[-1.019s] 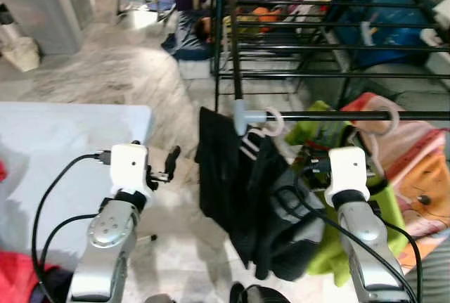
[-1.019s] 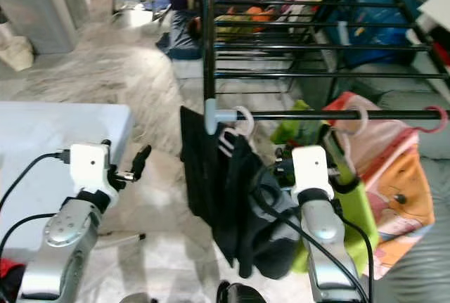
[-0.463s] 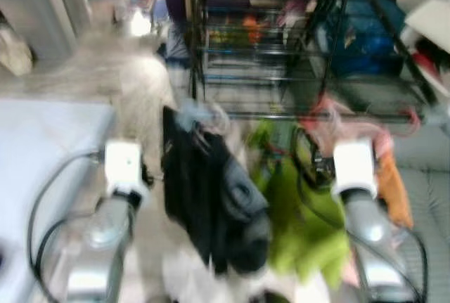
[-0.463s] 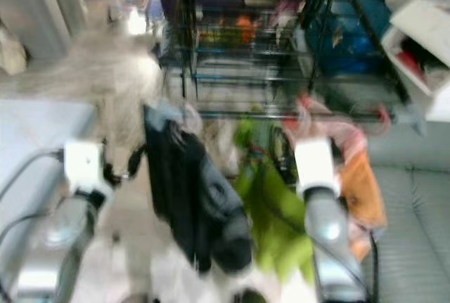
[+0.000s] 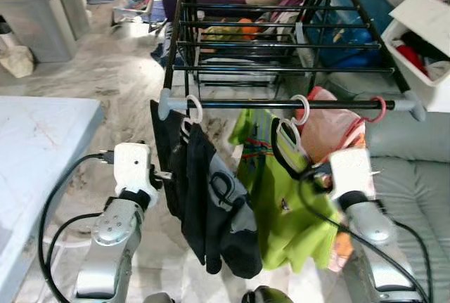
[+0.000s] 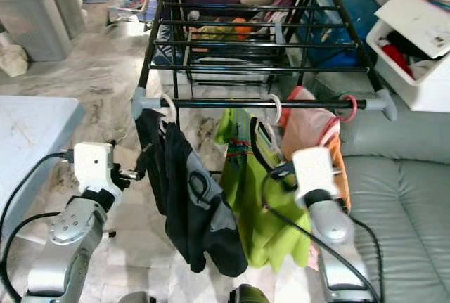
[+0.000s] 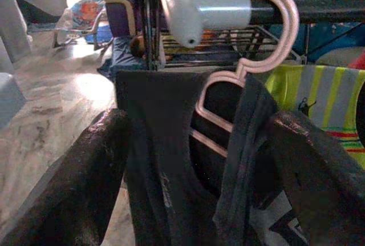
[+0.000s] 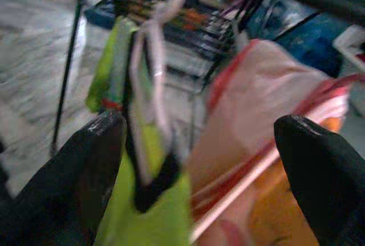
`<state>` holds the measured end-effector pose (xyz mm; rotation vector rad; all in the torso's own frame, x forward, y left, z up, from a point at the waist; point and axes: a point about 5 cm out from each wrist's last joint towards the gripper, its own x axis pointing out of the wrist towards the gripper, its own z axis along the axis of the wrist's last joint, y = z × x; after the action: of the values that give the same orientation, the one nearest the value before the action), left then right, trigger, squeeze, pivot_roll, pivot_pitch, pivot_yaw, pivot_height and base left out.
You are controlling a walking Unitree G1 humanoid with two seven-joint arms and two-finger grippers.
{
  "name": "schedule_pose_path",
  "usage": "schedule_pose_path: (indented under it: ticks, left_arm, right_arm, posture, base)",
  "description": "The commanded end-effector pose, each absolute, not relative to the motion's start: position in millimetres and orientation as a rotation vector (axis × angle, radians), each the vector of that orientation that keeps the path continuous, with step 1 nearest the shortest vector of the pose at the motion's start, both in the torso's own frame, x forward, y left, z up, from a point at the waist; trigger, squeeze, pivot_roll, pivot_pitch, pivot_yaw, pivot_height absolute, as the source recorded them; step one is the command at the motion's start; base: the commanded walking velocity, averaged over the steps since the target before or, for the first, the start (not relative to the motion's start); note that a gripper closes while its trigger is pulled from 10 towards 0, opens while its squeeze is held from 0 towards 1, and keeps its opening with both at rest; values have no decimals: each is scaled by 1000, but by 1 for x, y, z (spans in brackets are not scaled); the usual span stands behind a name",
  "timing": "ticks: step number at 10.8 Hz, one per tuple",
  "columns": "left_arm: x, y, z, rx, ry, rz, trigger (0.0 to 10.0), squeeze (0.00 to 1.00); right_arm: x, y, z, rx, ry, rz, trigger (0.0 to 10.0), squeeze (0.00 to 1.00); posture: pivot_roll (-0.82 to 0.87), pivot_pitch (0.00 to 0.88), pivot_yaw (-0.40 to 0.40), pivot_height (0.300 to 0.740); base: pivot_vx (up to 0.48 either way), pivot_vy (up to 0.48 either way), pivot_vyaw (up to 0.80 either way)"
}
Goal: Hang hanger
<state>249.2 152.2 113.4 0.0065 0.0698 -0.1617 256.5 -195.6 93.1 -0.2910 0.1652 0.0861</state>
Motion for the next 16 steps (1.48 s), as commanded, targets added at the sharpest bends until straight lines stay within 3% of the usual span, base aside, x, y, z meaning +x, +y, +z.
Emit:
schedule_pose_path:
  ticks: [1, 5, 9, 12, 16]
  left_arm:
    - [252, 154, 114, 26, 83, -161, 10000, 0]
    - [258, 159, 115, 142, 143, -137, 10000, 0]
    - [254, 161, 115, 158, 169, -150, 10000, 0]
    - [251, 158, 112, 151, 185, -156, 10000, 0]
    - [252, 155, 110, 153, 194, -172, 10000, 0]
  right_arm:
    - [261, -198, 91, -290, 210, 112, 10000, 0]
    - [284, -226, 89, -341, 282, 110, 10000, 0]
    - [315, -243, 81, -258, 469, 331, 10000, 0]
    - [333, -247, 100, -338, 472, 526, 10000, 0]
    - [356, -256, 139, -451, 419, 573, 10000, 0]
  posture:
    - [2, 62, -17, 740]
    - [19, 77, -22, 740]
    - [37, 107, -14, 740]
    - [38, 117, -27, 740]
    - [24, 114, -29, 740]
  base:
    - [0, 0, 0]
    - [0, 0, 0]
    - [0, 0, 0]
    - [0, 0, 0]
    - [0, 0, 0]
